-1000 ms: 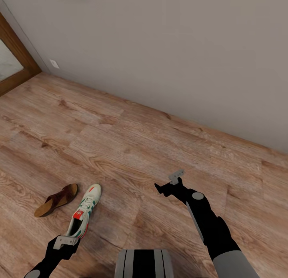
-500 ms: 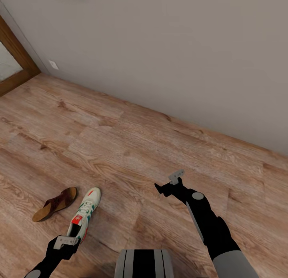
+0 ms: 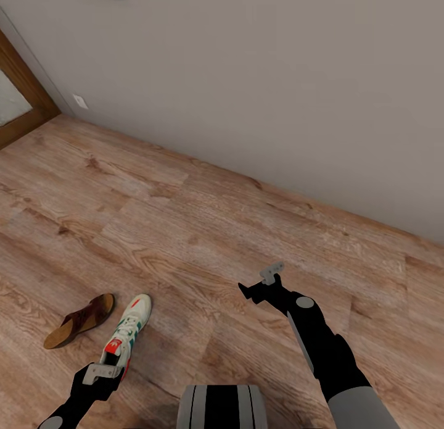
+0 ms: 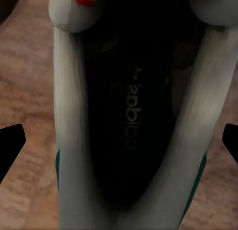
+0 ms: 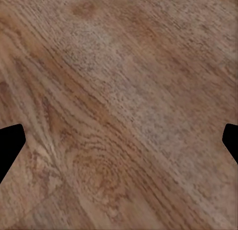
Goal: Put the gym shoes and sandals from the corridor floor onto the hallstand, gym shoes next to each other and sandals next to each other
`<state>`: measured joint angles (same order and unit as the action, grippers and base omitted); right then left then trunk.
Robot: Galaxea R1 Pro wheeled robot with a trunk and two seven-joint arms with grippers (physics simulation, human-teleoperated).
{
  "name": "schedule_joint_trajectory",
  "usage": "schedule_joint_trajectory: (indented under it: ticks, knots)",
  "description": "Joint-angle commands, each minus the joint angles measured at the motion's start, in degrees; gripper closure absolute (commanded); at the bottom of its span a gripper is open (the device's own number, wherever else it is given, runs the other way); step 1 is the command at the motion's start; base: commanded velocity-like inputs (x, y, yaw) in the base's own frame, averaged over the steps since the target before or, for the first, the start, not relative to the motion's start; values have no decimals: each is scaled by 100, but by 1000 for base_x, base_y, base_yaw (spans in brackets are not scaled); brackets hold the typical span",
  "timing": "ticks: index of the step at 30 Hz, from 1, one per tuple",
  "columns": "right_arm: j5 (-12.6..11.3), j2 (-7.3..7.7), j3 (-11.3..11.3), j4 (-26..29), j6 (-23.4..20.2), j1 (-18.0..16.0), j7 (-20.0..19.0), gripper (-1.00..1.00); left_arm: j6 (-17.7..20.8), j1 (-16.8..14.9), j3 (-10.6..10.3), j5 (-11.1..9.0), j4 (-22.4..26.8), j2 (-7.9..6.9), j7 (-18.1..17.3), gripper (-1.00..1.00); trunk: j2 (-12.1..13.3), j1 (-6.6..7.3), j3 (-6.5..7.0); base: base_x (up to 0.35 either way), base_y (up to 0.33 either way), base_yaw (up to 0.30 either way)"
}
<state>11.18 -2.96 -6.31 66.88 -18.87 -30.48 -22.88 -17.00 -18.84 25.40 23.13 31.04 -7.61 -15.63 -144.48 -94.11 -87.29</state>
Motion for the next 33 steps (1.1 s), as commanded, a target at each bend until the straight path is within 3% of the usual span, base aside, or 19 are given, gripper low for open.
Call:
schedule_joint_trajectory:
  ticks: [1,5,6,33]
  knots:
    - [60,-3,7,9,-20,-2,-35,-100,-32,-5,46,60,1,5,-38,-100,-1,1,-3,7,-4,0]
    - [60,-3,7,9,-20,-2,-35,-100,-33,1,35,60,-1,11,-43,-100,-1,1,-3,3,-2,0]
    - [60,-3,7,9,-20,-2,-33,-100,-28,2,32,62,-2,15,-51,100,-1,1,-3,0,0,0]
    - [52,-36,-10,8,-17,-2,-32,-100,-65,21,70,39,12,38,-23,100,0,3,19,0,0,0]
